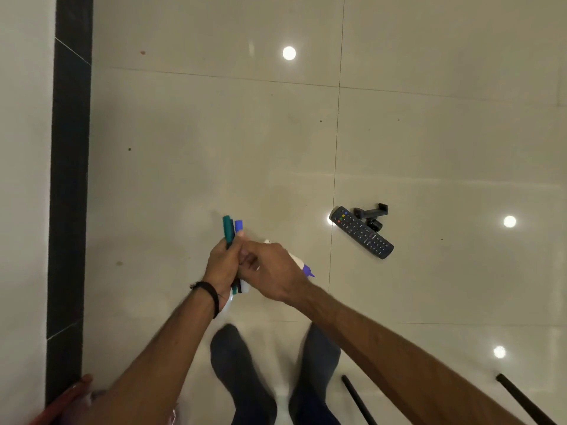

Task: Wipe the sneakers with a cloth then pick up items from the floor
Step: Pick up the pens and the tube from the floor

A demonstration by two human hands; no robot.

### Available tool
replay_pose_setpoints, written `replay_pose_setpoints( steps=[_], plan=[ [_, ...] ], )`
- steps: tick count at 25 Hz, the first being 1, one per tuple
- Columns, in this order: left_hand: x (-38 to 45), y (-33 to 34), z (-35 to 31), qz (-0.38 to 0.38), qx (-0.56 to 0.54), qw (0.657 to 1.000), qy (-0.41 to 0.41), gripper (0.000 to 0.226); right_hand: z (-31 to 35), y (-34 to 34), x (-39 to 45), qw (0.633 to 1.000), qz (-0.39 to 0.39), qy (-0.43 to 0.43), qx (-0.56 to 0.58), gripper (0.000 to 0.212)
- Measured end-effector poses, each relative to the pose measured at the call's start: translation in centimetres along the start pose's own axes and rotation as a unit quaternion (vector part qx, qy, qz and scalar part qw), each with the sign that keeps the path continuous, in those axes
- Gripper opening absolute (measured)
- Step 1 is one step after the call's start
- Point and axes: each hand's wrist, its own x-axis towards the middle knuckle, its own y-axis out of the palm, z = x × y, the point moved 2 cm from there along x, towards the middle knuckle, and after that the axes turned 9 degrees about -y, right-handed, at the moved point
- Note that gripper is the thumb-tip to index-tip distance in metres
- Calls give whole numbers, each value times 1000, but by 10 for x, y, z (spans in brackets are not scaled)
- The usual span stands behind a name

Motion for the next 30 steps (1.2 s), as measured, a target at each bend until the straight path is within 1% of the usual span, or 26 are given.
replay_pose_setpoints(
  steps=[1,3,5,6,8,10,12,16,17,19,21,23,25,28,30],
  plan=[
    [-3,-3,4,-18,-5,1000,-4,29,-1,-1,-5,1000,3,7,8,16],
    [-5,-13,13,-36,-5,999,-12,28,-14,-6,-14,999,-18,38,-22,25],
    [-4,-23,23,-39,-14,999,-22,25,-41,-17,-21,990,-54,74,-108,25],
    [-2,-28,27,-41,-19,999,-29,23,-55,-22,-23,983,-58,82,-154,27],
    [0,-33,37,-41,-32,998,-38,19,-81,-26,-24,964,-20,87,-250,46],
    [-2,-34,45,-40,-40,997,-44,16,-100,-18,-18,936,33,93,-338,62],
    [-2,-34,55,-42,-47,997,-50,17,-108,-2,-10,926,63,107,-357,67],
    [-7,-38,68,-49,-60,995,-62,18,-111,13,-6,933,87,127,-326,59],
    [-10,-39,70,-54,-59,995,-66,20,-109,10,-8,941,85,140,-296,55],
    [-25,-44,69,-61,-65,994,-71,25,-100,-1,-18,965,61,179,-184,44],
    [-54,-42,62,-60,-71,993,-75,30,-76,-19,-36,970,49,222,-88,42],
    [-94,-41,52,-57,-93,991,-77,33,-36,-35,-55,967,66,246,-27,46],
    [-136,-33,41,-42,-119,989,-75,31,6,-49,-76,965,55,256,24,46],
    [-212,-25,12,-26,-145,986,-83,28,88,-76,-104,963,25,245,112,44],
    [-263,-27,-2,-12,-148,986,-80,28,145,-90,-124,961,27,221,165,47]
  ],
)
